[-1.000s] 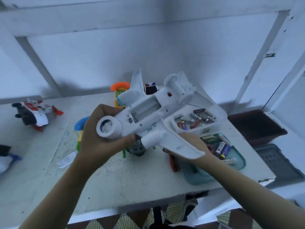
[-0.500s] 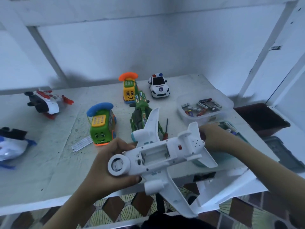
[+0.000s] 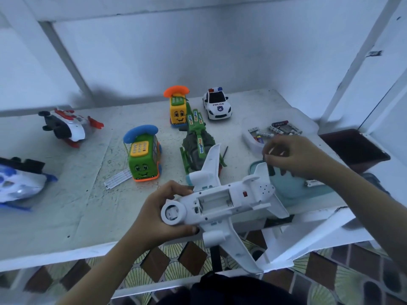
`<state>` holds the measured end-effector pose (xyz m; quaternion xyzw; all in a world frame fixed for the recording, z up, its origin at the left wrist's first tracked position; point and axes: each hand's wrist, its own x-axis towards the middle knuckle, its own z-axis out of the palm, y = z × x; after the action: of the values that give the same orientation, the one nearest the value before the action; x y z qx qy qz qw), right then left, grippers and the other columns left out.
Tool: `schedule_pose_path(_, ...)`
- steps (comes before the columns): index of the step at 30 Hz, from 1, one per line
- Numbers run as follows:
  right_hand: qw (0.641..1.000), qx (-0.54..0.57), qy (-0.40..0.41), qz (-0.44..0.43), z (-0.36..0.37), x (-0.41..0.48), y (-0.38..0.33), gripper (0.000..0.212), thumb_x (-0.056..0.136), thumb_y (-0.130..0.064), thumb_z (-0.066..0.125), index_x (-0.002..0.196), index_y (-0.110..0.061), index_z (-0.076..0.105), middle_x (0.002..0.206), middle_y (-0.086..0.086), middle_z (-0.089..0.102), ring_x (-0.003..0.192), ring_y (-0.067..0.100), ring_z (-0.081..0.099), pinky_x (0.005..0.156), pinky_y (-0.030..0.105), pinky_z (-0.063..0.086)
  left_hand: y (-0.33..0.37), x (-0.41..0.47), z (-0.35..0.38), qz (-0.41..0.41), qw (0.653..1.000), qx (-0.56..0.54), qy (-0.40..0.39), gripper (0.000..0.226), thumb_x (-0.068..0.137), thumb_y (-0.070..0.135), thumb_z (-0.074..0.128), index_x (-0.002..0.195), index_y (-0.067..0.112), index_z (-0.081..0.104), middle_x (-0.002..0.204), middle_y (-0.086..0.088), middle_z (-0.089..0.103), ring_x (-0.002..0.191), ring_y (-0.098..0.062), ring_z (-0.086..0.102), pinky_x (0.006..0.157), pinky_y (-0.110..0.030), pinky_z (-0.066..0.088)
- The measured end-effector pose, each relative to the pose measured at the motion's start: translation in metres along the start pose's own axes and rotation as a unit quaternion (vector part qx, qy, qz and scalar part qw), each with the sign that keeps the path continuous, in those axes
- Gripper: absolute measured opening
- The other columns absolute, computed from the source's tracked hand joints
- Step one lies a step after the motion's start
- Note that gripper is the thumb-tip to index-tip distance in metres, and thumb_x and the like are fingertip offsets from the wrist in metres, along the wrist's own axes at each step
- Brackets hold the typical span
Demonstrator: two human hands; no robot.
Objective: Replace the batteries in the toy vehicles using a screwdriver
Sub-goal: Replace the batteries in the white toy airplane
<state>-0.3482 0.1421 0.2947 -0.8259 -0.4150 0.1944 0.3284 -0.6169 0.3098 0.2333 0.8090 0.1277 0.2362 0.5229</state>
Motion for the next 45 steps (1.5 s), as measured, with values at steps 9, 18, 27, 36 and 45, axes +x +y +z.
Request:
schedule_pose_path(9,0.973,0.074,0.098,-0.197,0.017,-0.02,-0.054,0.009,0.084,-0.014,0.067,0.09,-0.016,0.062,0.075,-0.01,0.069,0.063,0.009,0.062,0.057,0.018,0.05,-0.023,0.001,-0.001,0.007,0.997,0.066,0.038,0.064,0.052,0.043,0.085,0.112,0.037,0.065,0.103,0.012,0.069,0.096,-0.009,0.065,0.079,-0.034,0.053)
schedule_pose_path(18,0.932,-0.104,-0.074,-0.34,0.053,-0.029,-0.077,0.008,0.084,-0.035,0.061,0.09,-0.032,0.065,0.074,-0.035,0.053,0.07,-0.009,0.058,0.061,0.014,0.05,-0.03,0.002,0.001,0.016,0.998,0.05,0.047,0.063,0.054,0.045,0.084,0.112,0.055,0.063,0.107,0.022,0.067,0.101,-0.009,0.064,0.082,-0.037,0.053)
schedule_pose_path(27,0.862,-0.236,-0.064,-0.444,0.069,-0.025,-0.076,0.019,0.087,-0.029,0.05,0.086,-0.023,0.068,0.073,-0.006,0.066,0.057,0.017,0.06,0.042,0.029,0.045,-0.033,0.006,-0.001,0.04,0.997,0.062,0.031,0.064,0.054,0.046,0.083,0.111,0.06,0.06,0.104,0.026,0.065,0.097,-0.007,0.062,0.08,-0.03,0.051)
schedule_pose_path(36,0.817,-0.324,-0.046,-0.475,0.081,-0.02,-0.071,0.001,0.078,-0.016,0.066,0.078,-0.017,0.065,0.067,-0.003,0.062,0.056,0.02,0.056,0.04,0.024,0.037,-0.033,0.015,-0.007,0.049,0.996,0.077,0.008,0.066,0.046,0.054,0.084,0.107,0.062,0.06,0.098,0.023,0.066,0.092,-0.008,0.06,0.077,-0.024,0.049)
schedule_pose_path(45,0.804,-0.347,-0.041,-0.482,0.077,-0.03,-0.057,0.029,0.093,-0.032,0.048,0.096,-0.02,0.074,0.094,0.003,0.062,0.076,0.019,0.056,0.061,0.03,0.045,-0.04,0.012,-0.006,0.037,0.998,0.052,0.013,0.066,0.047,0.05,0.085,0.108,0.055,0.064,0.097,0.015,0.065,0.091,-0.01,0.06,0.077,-0.015,0.045)
